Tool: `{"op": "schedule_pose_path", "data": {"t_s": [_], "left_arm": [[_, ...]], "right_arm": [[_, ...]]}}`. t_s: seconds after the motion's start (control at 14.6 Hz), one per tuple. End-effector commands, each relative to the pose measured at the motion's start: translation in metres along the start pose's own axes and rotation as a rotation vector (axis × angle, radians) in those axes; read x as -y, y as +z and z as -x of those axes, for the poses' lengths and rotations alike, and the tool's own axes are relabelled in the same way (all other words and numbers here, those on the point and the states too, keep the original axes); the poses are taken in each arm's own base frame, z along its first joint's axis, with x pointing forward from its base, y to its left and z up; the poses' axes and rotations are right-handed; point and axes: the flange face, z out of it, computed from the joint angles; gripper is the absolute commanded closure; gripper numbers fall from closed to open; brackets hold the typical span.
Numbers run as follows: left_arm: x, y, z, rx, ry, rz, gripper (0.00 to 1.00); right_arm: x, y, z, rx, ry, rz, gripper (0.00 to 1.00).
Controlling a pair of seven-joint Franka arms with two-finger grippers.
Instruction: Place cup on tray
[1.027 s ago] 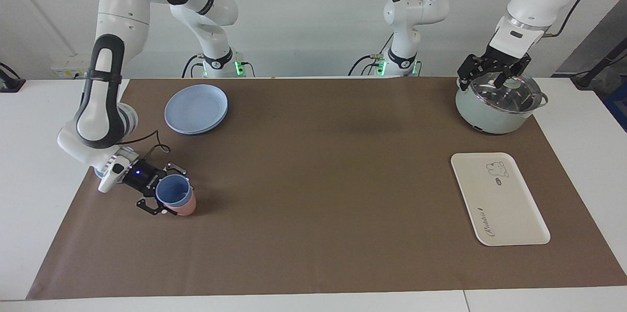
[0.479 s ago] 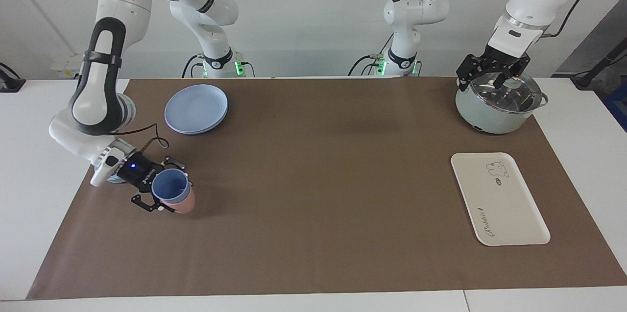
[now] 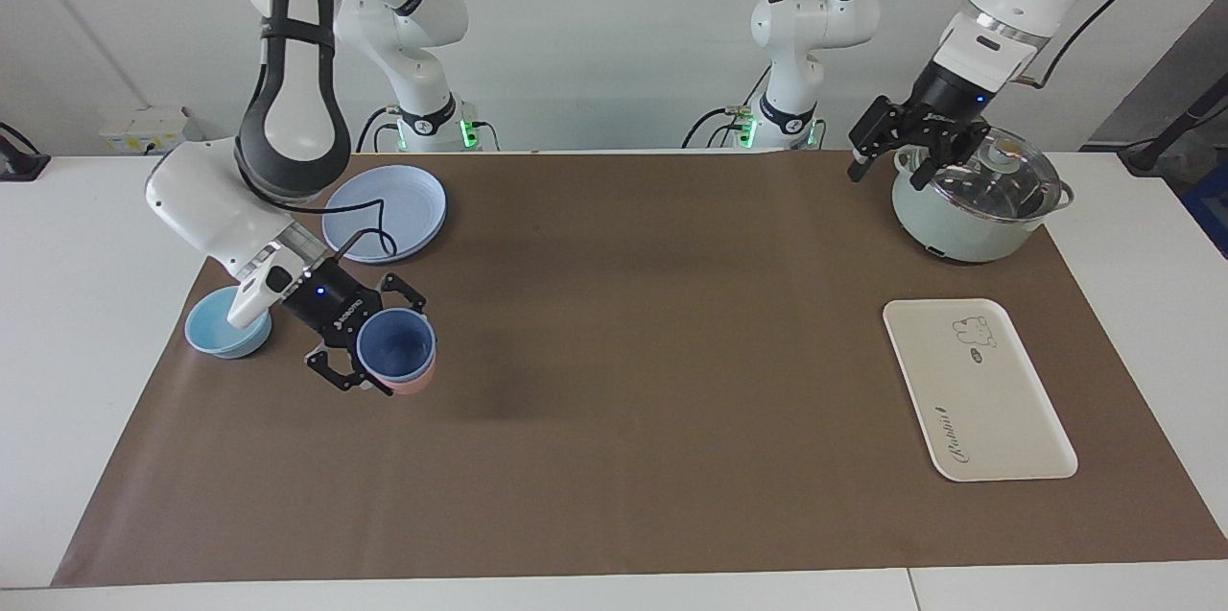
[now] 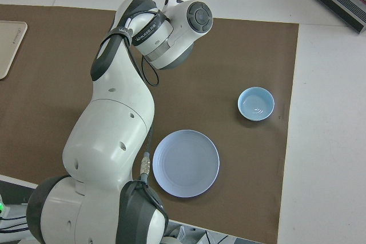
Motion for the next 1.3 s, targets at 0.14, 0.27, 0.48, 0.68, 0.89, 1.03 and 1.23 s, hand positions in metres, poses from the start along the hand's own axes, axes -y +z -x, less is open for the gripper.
{"op": "schedule_pose_path", "data": {"t_s": [0.14, 0.27, 0.48, 0.68, 0.89, 1.03, 1.23], "left_arm": [[-0.071, 0.049, -0.037, -0.003, -0.163, 0.084, 0.09], [-0.099, 0.065, -0.055, -0.013, -0.242, 0.111, 0.11], [-0.138, 0.105, -0.06, -0.064, -0.327, 0.18, 0.16], [-0.16, 0.118, -0.057, -0.069, -0.348, 0.219, 0.2], [-0.181, 0.124, -0.046, -0.051, -0.341, 0.23, 0.25], [-0.192, 0.132, -0.043, -0.066, -0.349, 0.252, 0.3], [-0.197, 0.146, -0.036, -0.051, -0.331, 0.229, 0.33]], "right_arm": [[0.038, -0.017, -0.045, 0.148, 0.056, 0.099, 1.0], [0.062, -0.005, -0.062, 0.196, 0.073, 0.122, 1.0], [0.102, 0.021, -0.085, 0.197, 0.103, 0.185, 1.0], [0.14, 0.042, -0.103, 0.237, 0.139, 0.24, 1.0], [0.18, 0.072, -0.106, 0.247, 0.159, 0.298, 1.0], [0.199, 0.089, -0.103, 0.247, 0.144, 0.312, 1.0], [0.202, 0.092, -0.101, 0.253, 0.13, 0.321, 1.0]]}}
